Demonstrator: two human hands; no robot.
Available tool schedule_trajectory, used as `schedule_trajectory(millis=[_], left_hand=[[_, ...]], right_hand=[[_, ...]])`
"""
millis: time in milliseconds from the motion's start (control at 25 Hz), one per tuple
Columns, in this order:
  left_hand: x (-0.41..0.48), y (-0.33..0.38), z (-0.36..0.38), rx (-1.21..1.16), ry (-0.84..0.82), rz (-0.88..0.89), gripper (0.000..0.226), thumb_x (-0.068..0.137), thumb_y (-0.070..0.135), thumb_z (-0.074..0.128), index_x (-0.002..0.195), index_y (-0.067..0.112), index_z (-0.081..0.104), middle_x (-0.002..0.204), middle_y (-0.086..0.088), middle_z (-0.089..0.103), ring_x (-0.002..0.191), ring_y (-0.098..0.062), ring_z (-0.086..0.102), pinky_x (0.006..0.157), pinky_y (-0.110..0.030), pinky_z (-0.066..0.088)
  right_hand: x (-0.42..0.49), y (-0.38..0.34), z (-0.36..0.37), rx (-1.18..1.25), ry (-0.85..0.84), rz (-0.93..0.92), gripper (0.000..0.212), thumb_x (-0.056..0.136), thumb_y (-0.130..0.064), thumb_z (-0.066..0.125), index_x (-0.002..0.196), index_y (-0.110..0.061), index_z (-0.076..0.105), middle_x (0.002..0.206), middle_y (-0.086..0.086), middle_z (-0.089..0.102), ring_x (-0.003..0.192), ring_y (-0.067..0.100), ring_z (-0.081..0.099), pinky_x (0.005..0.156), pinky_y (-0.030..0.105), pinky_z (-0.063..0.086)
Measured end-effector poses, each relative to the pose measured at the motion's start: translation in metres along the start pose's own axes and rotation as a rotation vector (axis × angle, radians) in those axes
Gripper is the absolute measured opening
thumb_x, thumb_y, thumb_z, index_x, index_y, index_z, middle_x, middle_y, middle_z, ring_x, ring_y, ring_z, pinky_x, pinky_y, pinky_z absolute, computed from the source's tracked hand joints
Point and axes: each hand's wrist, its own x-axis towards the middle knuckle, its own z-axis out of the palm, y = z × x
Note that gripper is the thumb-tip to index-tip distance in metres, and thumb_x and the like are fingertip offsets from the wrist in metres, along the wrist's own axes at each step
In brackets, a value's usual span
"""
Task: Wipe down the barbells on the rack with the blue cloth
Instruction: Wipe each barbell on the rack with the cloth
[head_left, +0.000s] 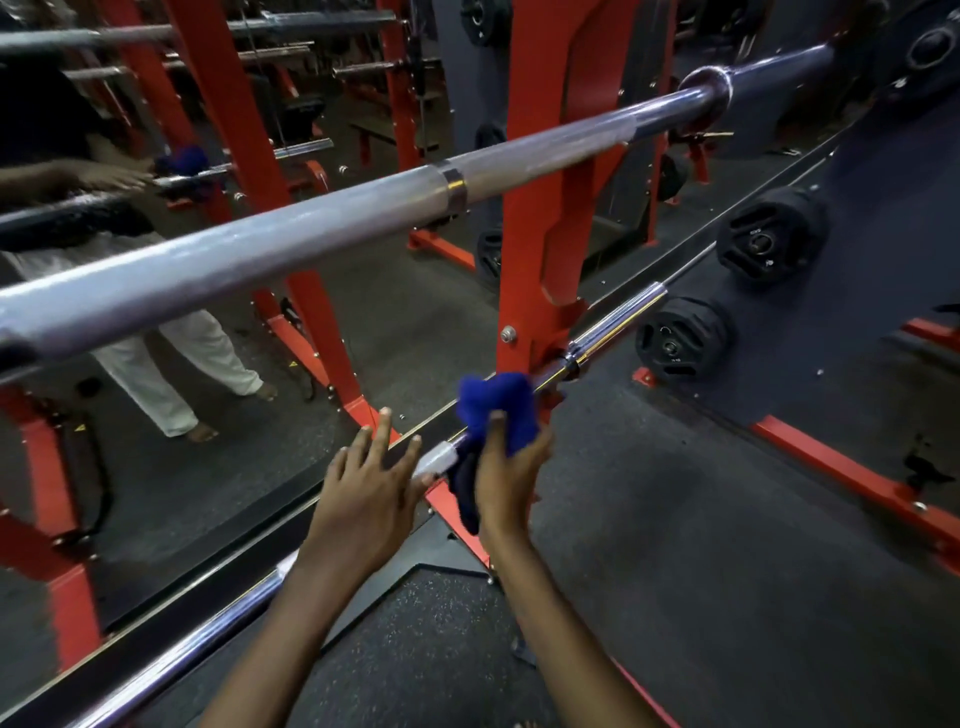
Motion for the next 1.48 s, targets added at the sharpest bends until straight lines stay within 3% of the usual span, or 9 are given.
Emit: schedule_trajectory(millis=[80, 160, 400, 720, 920, 1000, 1200, 1360, 1480], left_hand=[[0.017, 0.006, 0.002, -0.09, -0.105, 0.017, 0.056, 0.105, 0.057, 0.024, 0.156, 0.034, 0.033, 0.171, -0.011, 0.005, 0.153, -0.035, 0.022, 0.114, -0.053, 0.036], [0.02, 0.011, 0.007, -0.153, -0.095, 0.003, 0.071, 0.099, 0.068, 0.009, 0.159, 0.035, 0.024, 0.171, -0.008, 0.005, 0.153, -0.032, 0.022, 0.115, -0.049, 0.036], [0.012, 0.013, 0.004, -0.1, -0.029, -0.006, 0.08, 0.095, 0.068, -0.002, 0.156, 0.03, 0.035, 0.163, -0.004, 0.036, 0.143, -0.026, 0.04, 0.113, -0.043, 0.041], [0.003, 0.016, 0.0, -0.144, 0.051, 0.133, 0.057, 0.106, 0.052, 0.029, 0.16, 0.034, 0.025, 0.129, 0.009, 0.064, 0.111, -0.015, 0.064, 0.083, -0.03, 0.051], [0.002, 0.014, 0.002, -0.155, 0.023, 0.122, 0.066, 0.102, 0.054, 0.041, 0.162, 0.037, 0.017, 0.125, 0.009, 0.062, 0.104, -0.017, 0.066, 0.076, -0.033, 0.052], [0.003, 0.016, 0.0, -0.178, 0.04, 0.106, 0.062, 0.103, 0.055, 0.033, 0.161, 0.038, 0.019, 0.119, 0.009, 0.063, 0.101, -0.016, 0.065, 0.075, -0.03, 0.05], [0.003, 0.018, -0.003, -0.269, 0.065, 0.079, 0.055, 0.105, 0.052, 0.032, 0.159, 0.043, 0.024, 0.121, 0.01, 0.066, 0.109, -0.015, 0.064, 0.074, -0.027, 0.041], [0.002, 0.019, -0.007, -0.265, 0.032, 0.068, 0.058, 0.104, 0.059, 0.03, 0.159, 0.044, 0.02, 0.129, 0.008, 0.065, 0.116, -0.016, 0.062, 0.084, -0.033, 0.048], [0.002, 0.02, -0.006, -0.273, 0.042, 0.063, 0.058, 0.103, 0.058, 0.031, 0.159, 0.043, 0.025, 0.131, 0.009, 0.064, 0.117, -0.016, 0.061, 0.084, -0.032, 0.047]], right_hand=[[-0.009, -0.003, -0.004, -0.548, -0.194, -0.492, 0.048, 0.093, -0.047, 0.06, 0.133, -0.024, 0.046, 0.135, 0.001, 0.048, 0.118, 0.029, 0.057, 0.095, 0.044, 0.051], [0.018, -0.015, -0.005, -0.823, -0.256, -0.683, 0.047, 0.087, -0.04, 0.063, 0.129, -0.027, 0.049, 0.138, 0.003, 0.048, 0.118, 0.034, 0.054, 0.097, 0.048, 0.048], [0.085, -0.038, -0.021, -0.826, -0.085, -0.631, 0.064, 0.082, -0.023, 0.073, 0.14, -0.026, 0.046, 0.147, 0.013, 0.037, 0.124, 0.042, 0.049, 0.101, 0.053, 0.048], [0.108, -0.044, -0.025, -0.768, 0.009, -0.432, 0.056, 0.08, -0.012, 0.071, 0.133, -0.016, 0.053, 0.139, 0.012, 0.047, 0.123, 0.041, 0.051, 0.104, 0.056, 0.047], [0.089, -0.036, -0.042, -0.741, -0.14, -0.57, 0.047, 0.085, -0.021, 0.075, 0.126, -0.021, 0.054, 0.132, 0.005, 0.045, 0.119, 0.033, 0.051, 0.099, 0.049, 0.049], [0.075, -0.016, -0.057, -0.582, -0.189, -0.446, 0.041, 0.088, -0.023, 0.075, 0.121, -0.024, 0.052, 0.13, 0.001, 0.045, 0.114, 0.024, 0.055, 0.092, 0.042, 0.052], [0.045, 0.03, -0.053, 0.111, -0.095, 0.289, 0.008, 0.104, -0.026, 0.057, 0.109, -0.021, 0.053, 0.114, 0.008, 0.065, 0.101, 0.024, 0.067, 0.09, 0.042, 0.056], [0.043, -0.02, -0.029, 0.618, -0.187, 0.653, 0.052, 0.105, -0.04, 0.037, 0.081, -0.015, 0.076, 0.081, 0.011, 0.071, 0.067, 0.024, 0.071, 0.076, 0.035, 0.05], [0.022, -0.007, -0.025, 0.615, -0.285, 0.75, 0.059, 0.101, -0.047, 0.038, 0.093, -0.006, 0.08, 0.103, 0.014, 0.075, 0.09, 0.027, 0.074, 0.104, 0.043, 0.05]])
